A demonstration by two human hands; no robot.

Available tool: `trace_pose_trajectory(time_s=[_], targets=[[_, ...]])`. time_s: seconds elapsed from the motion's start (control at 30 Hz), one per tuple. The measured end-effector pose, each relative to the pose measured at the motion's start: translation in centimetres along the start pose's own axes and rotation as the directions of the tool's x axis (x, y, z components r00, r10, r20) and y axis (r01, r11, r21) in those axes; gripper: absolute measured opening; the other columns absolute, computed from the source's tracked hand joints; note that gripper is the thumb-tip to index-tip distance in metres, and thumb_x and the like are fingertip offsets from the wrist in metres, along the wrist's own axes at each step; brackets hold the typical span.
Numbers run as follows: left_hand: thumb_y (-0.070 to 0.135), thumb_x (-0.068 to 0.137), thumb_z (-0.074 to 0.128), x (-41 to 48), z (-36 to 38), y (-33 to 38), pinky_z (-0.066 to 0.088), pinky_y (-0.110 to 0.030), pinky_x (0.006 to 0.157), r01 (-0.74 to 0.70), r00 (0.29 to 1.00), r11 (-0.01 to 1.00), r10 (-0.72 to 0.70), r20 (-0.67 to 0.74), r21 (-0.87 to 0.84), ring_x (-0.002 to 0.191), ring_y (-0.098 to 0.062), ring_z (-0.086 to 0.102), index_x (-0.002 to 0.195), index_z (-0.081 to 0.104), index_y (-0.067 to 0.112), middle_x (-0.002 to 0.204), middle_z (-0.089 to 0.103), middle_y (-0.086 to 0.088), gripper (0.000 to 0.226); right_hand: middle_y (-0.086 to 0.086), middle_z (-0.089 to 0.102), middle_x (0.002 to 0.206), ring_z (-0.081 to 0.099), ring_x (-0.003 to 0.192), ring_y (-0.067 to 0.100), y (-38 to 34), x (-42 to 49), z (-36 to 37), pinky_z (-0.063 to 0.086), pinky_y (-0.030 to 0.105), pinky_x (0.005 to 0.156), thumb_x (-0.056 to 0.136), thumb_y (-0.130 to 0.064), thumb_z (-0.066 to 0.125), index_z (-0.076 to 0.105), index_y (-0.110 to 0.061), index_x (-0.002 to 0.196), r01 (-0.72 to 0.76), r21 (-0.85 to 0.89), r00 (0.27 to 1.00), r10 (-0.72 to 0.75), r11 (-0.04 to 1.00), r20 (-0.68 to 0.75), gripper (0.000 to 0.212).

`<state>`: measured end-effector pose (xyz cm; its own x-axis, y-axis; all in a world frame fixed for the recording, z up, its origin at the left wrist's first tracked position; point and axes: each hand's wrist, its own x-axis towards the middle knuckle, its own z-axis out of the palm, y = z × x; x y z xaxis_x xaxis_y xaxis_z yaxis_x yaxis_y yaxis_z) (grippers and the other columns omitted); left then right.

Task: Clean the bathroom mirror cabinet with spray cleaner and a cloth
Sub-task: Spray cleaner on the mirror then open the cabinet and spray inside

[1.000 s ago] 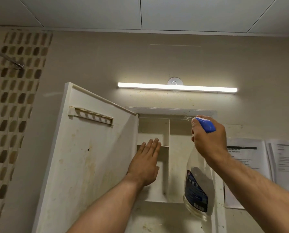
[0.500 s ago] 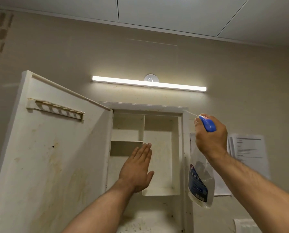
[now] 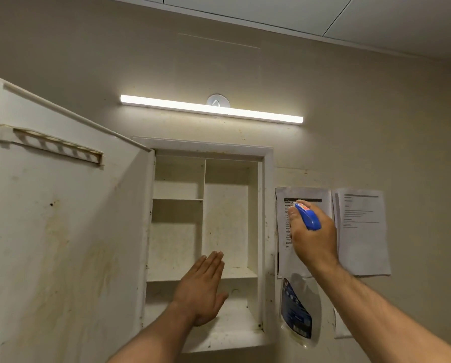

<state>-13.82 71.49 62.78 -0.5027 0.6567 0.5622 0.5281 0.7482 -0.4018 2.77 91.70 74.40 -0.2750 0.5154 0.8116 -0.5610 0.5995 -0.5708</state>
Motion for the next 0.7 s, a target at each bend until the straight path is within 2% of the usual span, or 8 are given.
trace_pose_trajectory(time_s=[0.17,0.27,0.33,0.4,0.5,0.57,0.63,0.7], targets=[[0.055,0.105,0.011,-0.8,0.3,1.3,-0.025,-0.038,0.120,0.004,0.999,0.999,-0.006,-0.050,-0.044,0.153,-0.019,-0.029,0.161,-0.014,0.015,0.167,-0.028,-0.003,0.074,0.008,0.069,0.109,0.070,0.086,0.015,1.1,-2.0,-0.5,0.056,0.017,0.065,0.100,-0.028,0.062,0.059,-0.013,0.136,-0.058,0.018,0.998,0.057,0.998,0.037,0.040],[0.055,0.106,0.014,-1.3,0.8,2.0,-0.021,-0.035,0.121,0.024,0.999,0.997,-0.023,0.025,-0.068,0.154,-0.019,-0.024,0.162,-0.011,0.013,0.168,-0.024,-0.005,0.074,0.008,0.069,0.107,0.069,0.087,0.018,1.7,-3.9,-0.6,0.062,0.026,0.074,0.100,-0.023,0.063,0.061,-0.011,0.134,-0.084,0.029,0.996,0.083,0.996,0.045,0.036],[0.055,0.106,0.018,-1.7,0.9,2.3,-0.018,-0.034,0.121,0.040,0.996,0.996,-0.034,0.081,-0.079,0.156,-0.019,-0.019,0.163,-0.009,0.012,0.169,-0.020,-0.006,0.076,0.002,0.068,0.106,0.068,0.087,0.012,2.2,-5.2,-0.5,0.059,0.017,0.072,0.099,-0.020,0.064,0.062,-0.010,0.132,-0.094,0.036,0.995,0.092,0.995,0.048,0.035],[0.053,0.106,0.021,-2.1,0.9,2.4,-0.017,-0.033,0.121,0.044,0.998,0.994,-0.038,0.058,-0.100,0.156,-0.018,-0.018,0.162,-0.010,0.012,0.169,-0.021,-0.006,0.076,-0.003,0.066,0.105,0.066,0.085,0.007,2.7,-6.4,-0.6,0.052,0.006,0.065,0.099,-0.021,0.065,0.062,-0.011,0.133,-0.106,0.034,0.994,0.105,0.994,0.033,0.035],[0.050,0.106,0.024,-2.8,0.9,3.0,-0.016,-0.034,0.122,0.032,0.999,0.991,-0.033,-0.010,-0.130,0.155,-0.017,-0.020,0.162,-0.011,0.013,0.167,-0.024,-0.005,0.076,-0.002,0.064,0.101,0.066,0.079,0.011,3.3,-8.0,-0.7,0.053,0.009,0.062,0.099,-0.023,0.064,0.060,-0.012,0.132,-0.139,0.053,0.990,0.138,0.989,0.015,0.035],[0.048,0.106,0.025,-3.2,1.1,3.3,-0.013,-0.034,0.125,0.025,1.000,0.991,-0.024,0.004,-0.133,0.156,-0.020,-0.018,0.162,-0.010,0.013,0.167,-0.025,-0.005,0.075,-0.001,0.065,0.101,0.067,0.079,0.011,3.7,-9.1,-0.7,0.055,0.010,0.063,0.099,-0.026,0.064,0.060,-0.014,0.130,-0.169,0.056,0.986,0.168,0.984,0.023,0.033],[0.048,0.106,0.026,-3.6,1.3,3.4,-0.012,-0.034,0.125,0.033,0.998,0.991,-0.027,0.050,-0.131,0.157,-0.021,-0.016,0.163,-0.009,0.012,0.168,-0.022,-0.006,0.076,-0.008,0.063,0.095,0.067,0.076,0.005,4.1,-10.4,-0.8,0.054,0.009,0.063,0.099,-0.028,0.065,0.059,-0.022,0.122,-0.182,0.054,0.983,0.181,0.982,0.030,0.025],[0.049,0.106,0.027,-3.9,1.4,3.4,-0.013,-0.034,0.124,0.045,0.996,0.991,-0.035,0.080,-0.122,0.158,-0.021,-0.015,0.163,-0.010,0.011,0.168,-0.022,-0.006,0.077,-0.013,0.063,0.094,0.068,0.076,0.007,4.6,-11.8,-0.7,0.055,0.012,0.063,0.098,-0.029,0.065,0.058,-0.026,0.121,-0.205,0.059,0.978,0.203,0.977,0.039,0.024]])
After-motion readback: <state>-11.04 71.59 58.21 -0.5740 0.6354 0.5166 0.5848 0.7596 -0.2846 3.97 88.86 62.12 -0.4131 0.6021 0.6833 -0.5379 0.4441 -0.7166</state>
